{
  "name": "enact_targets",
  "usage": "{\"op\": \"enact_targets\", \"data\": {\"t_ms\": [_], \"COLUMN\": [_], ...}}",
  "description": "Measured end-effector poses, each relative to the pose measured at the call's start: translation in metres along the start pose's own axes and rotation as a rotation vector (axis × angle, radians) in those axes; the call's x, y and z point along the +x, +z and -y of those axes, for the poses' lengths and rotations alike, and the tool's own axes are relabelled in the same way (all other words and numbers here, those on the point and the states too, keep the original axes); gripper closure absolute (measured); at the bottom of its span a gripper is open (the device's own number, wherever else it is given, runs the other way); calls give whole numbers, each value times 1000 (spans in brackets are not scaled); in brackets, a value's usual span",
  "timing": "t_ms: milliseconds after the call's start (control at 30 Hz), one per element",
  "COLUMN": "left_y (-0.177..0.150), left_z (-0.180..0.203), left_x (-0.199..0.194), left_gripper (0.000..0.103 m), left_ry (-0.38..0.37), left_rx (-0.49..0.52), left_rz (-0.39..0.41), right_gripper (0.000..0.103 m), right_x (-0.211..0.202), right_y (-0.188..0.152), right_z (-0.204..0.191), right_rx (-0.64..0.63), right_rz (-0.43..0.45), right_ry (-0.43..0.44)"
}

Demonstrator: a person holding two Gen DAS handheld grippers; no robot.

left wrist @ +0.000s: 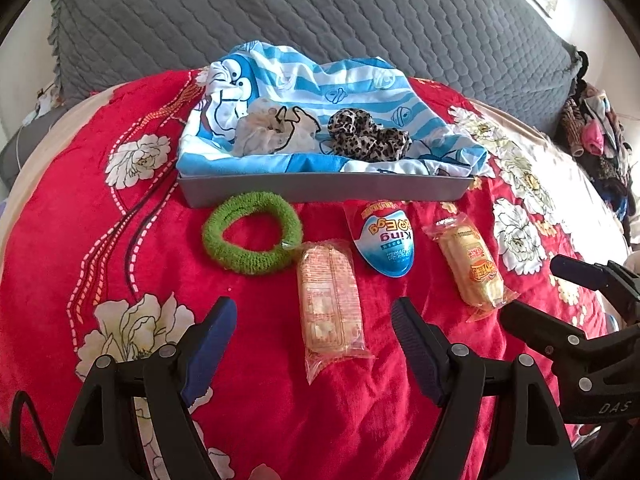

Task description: Organize objects

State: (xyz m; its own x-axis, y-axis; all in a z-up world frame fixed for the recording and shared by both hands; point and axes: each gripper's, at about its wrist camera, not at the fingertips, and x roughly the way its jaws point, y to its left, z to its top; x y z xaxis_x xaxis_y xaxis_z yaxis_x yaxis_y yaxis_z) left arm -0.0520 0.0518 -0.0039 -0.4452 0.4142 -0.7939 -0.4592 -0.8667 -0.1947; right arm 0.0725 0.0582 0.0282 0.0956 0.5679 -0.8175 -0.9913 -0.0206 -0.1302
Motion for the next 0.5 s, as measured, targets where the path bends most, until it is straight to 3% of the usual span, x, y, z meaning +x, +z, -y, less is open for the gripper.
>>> {"op": "enact_targets", "data": {"t_ms": [500], "left_y": [-1], "left_z": [0], "left_x": [17], "left_gripper": [22], "left_ry": [-4], "left_rx": [10], "left_rz": [-21], "right_gripper": [6], "right_x": [15], "right_y": [2], "right_z": [4], "right_rx": [7], "right_rz": [-24], "right_ry": [-4]}}
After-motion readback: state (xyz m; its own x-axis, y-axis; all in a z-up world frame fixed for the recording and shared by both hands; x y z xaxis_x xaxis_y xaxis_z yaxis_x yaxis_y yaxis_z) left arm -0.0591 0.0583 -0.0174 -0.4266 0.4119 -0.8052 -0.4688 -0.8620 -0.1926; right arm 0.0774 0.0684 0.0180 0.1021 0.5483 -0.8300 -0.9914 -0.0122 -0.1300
